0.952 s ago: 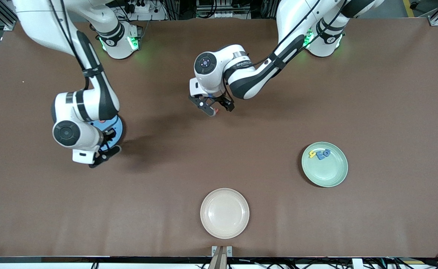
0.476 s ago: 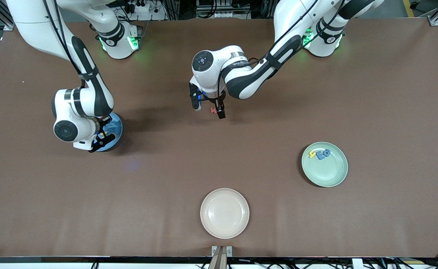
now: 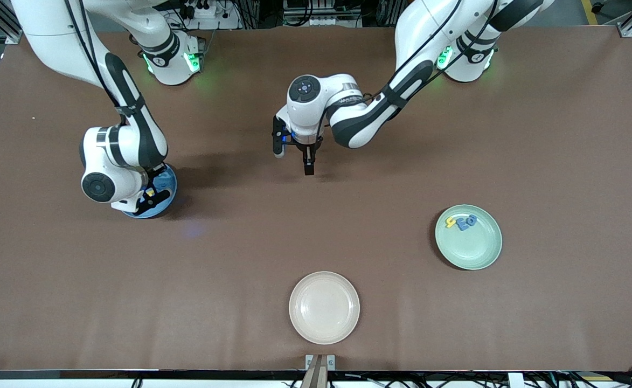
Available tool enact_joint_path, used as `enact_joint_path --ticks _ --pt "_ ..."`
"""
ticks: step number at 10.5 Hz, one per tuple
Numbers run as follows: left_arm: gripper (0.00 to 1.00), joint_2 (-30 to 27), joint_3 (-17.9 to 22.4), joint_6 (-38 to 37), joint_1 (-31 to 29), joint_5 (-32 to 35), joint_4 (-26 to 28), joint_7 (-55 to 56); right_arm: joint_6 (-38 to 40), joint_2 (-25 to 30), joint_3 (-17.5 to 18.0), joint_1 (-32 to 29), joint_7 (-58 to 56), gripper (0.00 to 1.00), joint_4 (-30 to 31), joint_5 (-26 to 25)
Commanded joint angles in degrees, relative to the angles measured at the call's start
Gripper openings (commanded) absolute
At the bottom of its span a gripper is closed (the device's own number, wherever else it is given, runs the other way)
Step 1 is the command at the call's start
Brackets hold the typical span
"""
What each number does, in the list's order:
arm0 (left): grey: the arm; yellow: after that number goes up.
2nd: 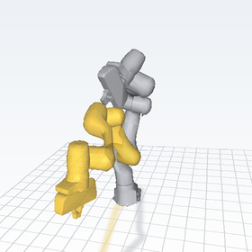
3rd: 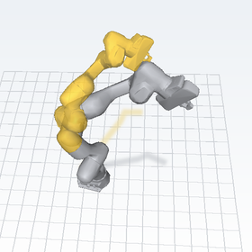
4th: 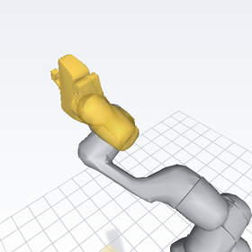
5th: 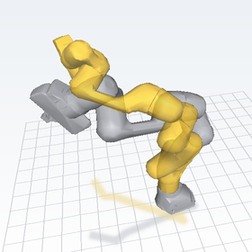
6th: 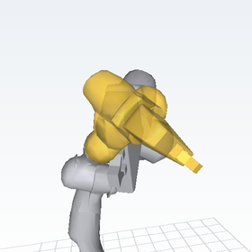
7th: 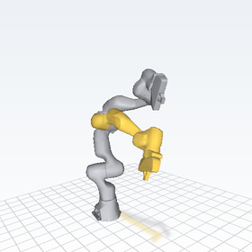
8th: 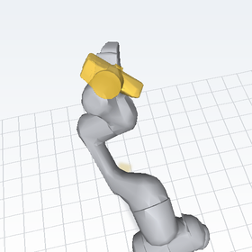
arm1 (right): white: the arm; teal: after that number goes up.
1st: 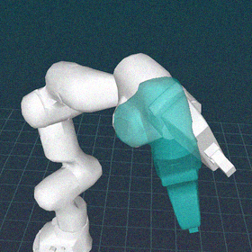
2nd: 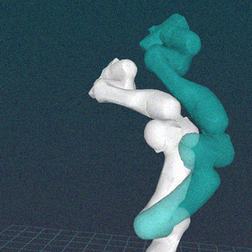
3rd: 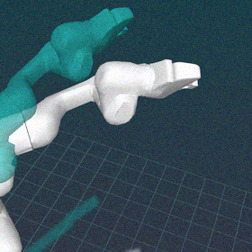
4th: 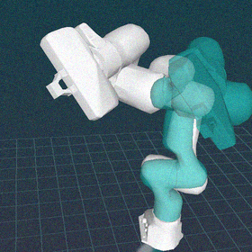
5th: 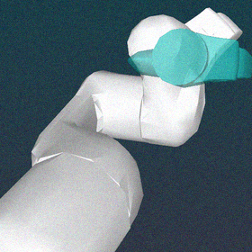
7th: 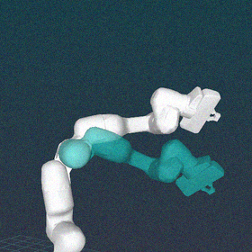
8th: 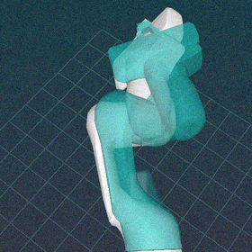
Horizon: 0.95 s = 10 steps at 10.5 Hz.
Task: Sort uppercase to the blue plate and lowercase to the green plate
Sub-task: 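Grasp the pink m with the left gripper while the right arm withdraws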
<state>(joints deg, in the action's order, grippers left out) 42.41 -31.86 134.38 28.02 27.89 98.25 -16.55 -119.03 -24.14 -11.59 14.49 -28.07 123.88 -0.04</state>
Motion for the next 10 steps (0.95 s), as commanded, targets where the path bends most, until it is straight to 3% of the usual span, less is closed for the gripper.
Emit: enact_joint_path --ticks 1,10 --pt "0.82 1.2 -0.3 1.9 -0.8 1.5 1.2 -0.9 0.1 2.3 0.9 -1.1 0.5 1.0 1.7 0.8" --pt "0.72 3.1 -0.3 2.7 -0.1 1.5 0.6 -0.6 0.4 6.6 0.8 -5.5 0.5 1.0 -3.4 0.7"
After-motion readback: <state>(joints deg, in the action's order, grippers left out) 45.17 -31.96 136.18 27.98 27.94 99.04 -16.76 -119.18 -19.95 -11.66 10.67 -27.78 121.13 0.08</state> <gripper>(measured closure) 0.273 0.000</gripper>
